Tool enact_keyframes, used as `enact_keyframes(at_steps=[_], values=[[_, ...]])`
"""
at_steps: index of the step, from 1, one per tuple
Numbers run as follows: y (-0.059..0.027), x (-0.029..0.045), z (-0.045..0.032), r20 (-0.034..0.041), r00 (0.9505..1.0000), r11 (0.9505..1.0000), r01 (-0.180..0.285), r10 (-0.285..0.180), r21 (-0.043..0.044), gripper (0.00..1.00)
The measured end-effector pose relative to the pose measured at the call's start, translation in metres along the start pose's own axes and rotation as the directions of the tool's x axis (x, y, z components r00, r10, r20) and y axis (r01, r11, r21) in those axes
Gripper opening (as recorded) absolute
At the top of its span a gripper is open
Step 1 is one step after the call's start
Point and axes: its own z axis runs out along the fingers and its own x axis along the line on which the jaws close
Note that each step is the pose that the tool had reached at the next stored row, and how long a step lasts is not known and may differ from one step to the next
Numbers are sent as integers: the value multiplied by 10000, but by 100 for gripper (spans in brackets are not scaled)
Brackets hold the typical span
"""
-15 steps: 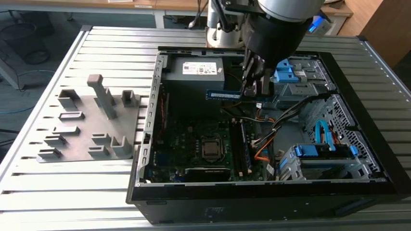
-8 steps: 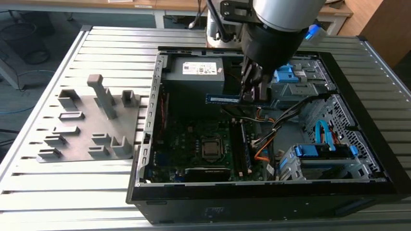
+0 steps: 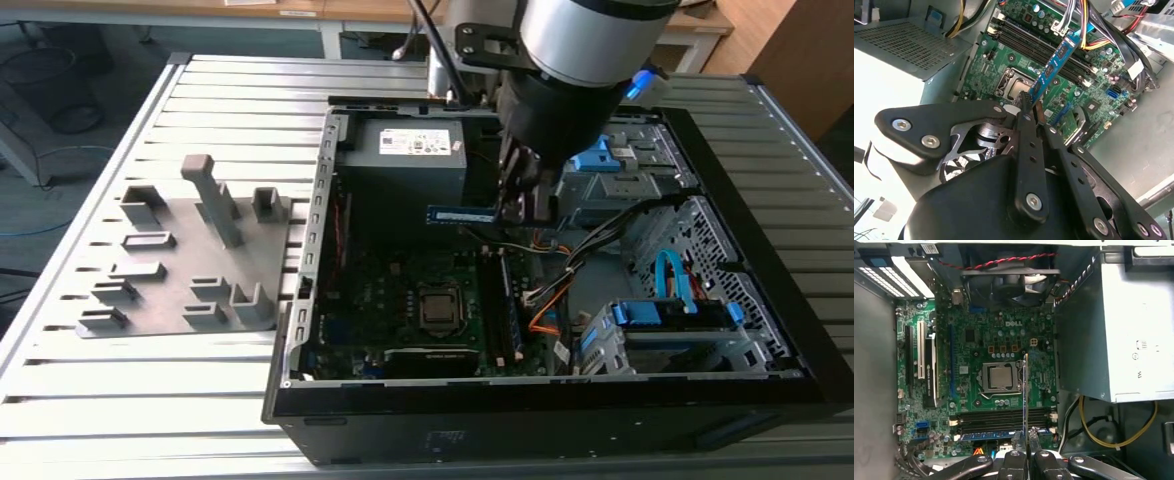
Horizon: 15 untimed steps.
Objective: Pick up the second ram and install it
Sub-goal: 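Pick up the second ram and move it above second insertion slot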
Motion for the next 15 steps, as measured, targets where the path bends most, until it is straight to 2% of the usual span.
enact_keyframes(at_steps=[15], values=[[-14,18,207,-1,10000,10000,0,0,0,14]])
